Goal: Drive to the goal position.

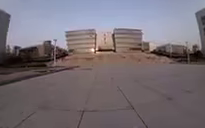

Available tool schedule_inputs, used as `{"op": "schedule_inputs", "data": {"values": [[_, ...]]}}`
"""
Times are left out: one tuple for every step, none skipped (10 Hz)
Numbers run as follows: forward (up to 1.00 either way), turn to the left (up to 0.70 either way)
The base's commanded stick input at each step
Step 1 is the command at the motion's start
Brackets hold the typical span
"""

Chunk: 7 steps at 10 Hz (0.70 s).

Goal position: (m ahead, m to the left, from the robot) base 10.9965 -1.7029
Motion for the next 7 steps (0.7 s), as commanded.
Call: {"op": "schedule_inputs", "data": {"values": [[0.45,0.0],[0.45,0.0],[0.5,0.0],[0.67,0.0],[0.7,0.0],[0.7,0.0],[0.7,0.0]]}}
